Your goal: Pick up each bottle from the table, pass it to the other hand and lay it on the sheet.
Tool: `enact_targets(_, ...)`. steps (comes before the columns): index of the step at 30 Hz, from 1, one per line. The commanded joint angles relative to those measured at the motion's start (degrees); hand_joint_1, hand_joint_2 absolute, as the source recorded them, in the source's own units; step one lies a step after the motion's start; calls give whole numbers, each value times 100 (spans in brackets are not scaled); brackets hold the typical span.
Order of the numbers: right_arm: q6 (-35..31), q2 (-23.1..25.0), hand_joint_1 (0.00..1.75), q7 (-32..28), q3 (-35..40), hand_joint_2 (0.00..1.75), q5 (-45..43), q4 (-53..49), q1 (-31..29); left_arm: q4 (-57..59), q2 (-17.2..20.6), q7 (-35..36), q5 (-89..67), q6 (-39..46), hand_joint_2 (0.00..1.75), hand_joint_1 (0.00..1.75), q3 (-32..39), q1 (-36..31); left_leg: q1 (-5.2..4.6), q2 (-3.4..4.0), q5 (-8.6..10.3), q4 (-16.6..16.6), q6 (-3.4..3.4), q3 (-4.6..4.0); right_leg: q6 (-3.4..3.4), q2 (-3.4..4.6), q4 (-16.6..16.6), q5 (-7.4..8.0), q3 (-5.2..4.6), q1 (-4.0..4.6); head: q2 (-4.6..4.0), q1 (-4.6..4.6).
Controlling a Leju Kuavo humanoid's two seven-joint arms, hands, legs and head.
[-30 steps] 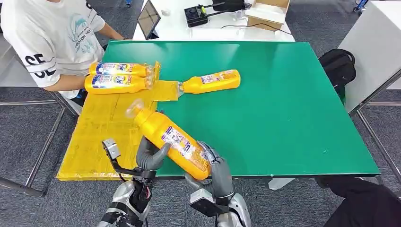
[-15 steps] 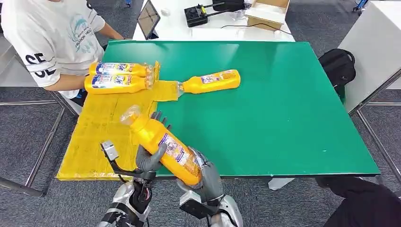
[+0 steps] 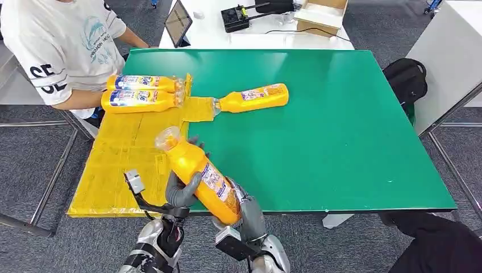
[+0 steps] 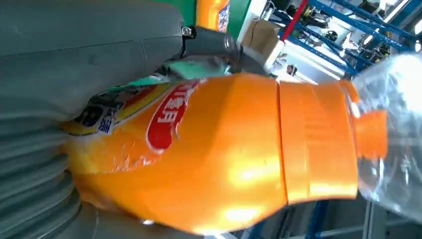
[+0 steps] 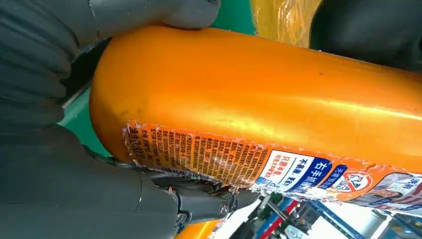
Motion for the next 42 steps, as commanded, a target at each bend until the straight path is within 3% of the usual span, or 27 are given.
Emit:
enact_targets(1,14,-50,175,-195,321,175,-27,518,-158,219,7,-117,-341,88,175,175,-403,-239,-1,-6,-14,-3,9,40,-20,-14,-3,-16,42,4,0,0)
enact_targets(22,-82,-39,175,-195,-136,175,44,12,-69,326,39,-190,-799,580,175,175,-262,-302,0,-3,-5,-3,4,16,-12,-8,-2,-6,18,3,0,0)
enact_targets(23,-124,-33,68,-195,-157,175,57,-46,-59,297,37,-204,-780,585,175,175,-237,-300,-1,-4,-4,-3,4,13,-11,-8,-1,-5,15,2,0,0)
enact_targets(24,-163,1,0,-195,-213,175,30,-148,-46,204,29,-207,-770,666,175,175,-183,-295,0,-3,-14,-2,7,36,-20,-11,0,-15,38,5,0,0)
enact_targets(25,-124,26,0,-195,-243,0,88,-158,-69,127,31,-206,-769,716,175,175,-147,-296,0,-2,-4,-2,4,13,-12,-7,-1,-6,14,3,0,0)
enact_targets(31,188,179,0,-195,-488,0,-44,-1034,-34,-406,35,29,-619,1280,175,175,265,-586,2,5,-9,8,5,8,-16,-2,9,-7,8,6,0,0)
enact_targets(42,119,216,0,-195,-532,0,-319,-1075,-125,-536,104,107,-401,1854,175,175,804,-986,1,5,-9,0,5,25,-17,-1,3,-8,27,5,0,2)
